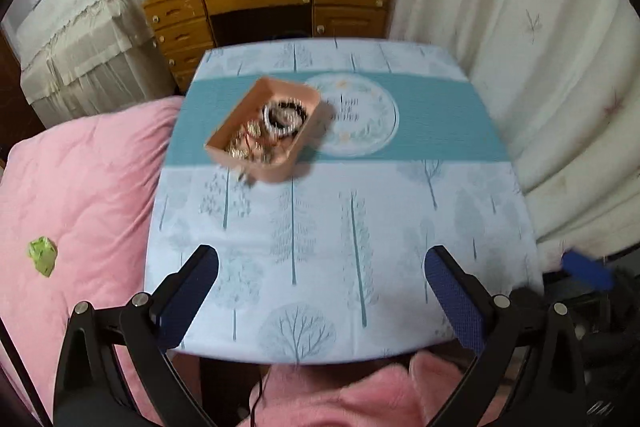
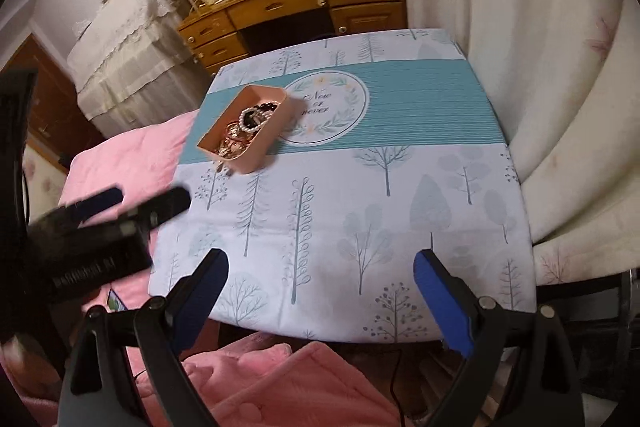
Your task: Organize jewelry
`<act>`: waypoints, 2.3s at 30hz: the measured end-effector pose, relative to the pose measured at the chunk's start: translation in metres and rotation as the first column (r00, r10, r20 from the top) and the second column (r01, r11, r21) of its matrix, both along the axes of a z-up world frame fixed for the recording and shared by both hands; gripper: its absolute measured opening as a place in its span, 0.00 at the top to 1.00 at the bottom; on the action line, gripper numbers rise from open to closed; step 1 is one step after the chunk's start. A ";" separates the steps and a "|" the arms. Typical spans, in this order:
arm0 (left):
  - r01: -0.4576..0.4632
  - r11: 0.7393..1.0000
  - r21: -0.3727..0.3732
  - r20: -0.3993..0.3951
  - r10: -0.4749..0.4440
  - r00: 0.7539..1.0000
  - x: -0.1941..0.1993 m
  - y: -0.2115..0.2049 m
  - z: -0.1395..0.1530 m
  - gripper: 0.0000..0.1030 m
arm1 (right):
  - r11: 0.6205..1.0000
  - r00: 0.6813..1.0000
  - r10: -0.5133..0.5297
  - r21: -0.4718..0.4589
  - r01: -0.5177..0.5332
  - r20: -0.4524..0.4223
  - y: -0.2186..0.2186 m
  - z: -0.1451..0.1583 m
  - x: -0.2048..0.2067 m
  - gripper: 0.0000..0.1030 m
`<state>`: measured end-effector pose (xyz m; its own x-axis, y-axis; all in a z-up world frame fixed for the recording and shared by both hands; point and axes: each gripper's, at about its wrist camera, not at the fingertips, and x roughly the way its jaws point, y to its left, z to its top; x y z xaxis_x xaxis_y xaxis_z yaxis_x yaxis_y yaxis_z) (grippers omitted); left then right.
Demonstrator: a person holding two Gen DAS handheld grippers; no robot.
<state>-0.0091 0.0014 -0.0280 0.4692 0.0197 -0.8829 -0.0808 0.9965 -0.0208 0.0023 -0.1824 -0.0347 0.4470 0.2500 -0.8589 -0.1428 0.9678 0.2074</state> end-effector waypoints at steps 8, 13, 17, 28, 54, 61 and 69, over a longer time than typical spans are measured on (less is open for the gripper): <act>-0.032 0.999 0.010 0.020 0.032 0.999 0.000 0.000 0.004 0.01 | 0.999 0.997 0.027 -0.038 -0.024 0.074 0.003 0.012 0.005 0.00; -0.041 0.999 0.017 0.029 0.040 0.999 -0.002 -0.002 0.007 0.01 | 0.999 0.996 0.040 -0.033 -0.037 0.084 0.000 0.014 0.007 0.00; -0.053 0.998 0.022 0.040 0.052 0.998 -0.003 -0.005 0.010 0.01 | 0.998 0.994 0.053 -0.034 -0.050 0.095 -0.003 0.017 0.007 0.00; -0.085 0.996 0.041 0.044 0.083 0.996 -0.011 -0.010 0.013 0.01 | 0.996 0.992 0.081 -0.033 -0.078 0.098 -0.006 0.017 0.006 0.00; -0.094 0.992 0.086 0.061 0.088 0.994 -0.029 -0.026 0.017 0.01 | 0.996 0.991 0.089 -0.031 -0.086 0.101 -0.016 0.015 -0.007 0.00; -0.094 0.991 0.090 0.064 0.089 0.994 -0.029 -0.028 0.017 0.01 | 0.996 0.991 0.089 -0.030 -0.087 0.101 -0.017 0.015 -0.007 0.00; -0.091 0.992 0.087 0.052 0.086 0.995 -0.030 -0.031 0.016 0.01 | 0.996 0.992 0.083 -0.029 -0.081 0.090 -0.022 0.013 -0.011 0.00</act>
<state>-0.0396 -0.0291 -0.0122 0.5042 0.1404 -0.8521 -0.1699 0.9835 0.0615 -0.0091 -0.2041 -0.0216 0.5027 0.2680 -0.8218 -0.2387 0.9568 0.1660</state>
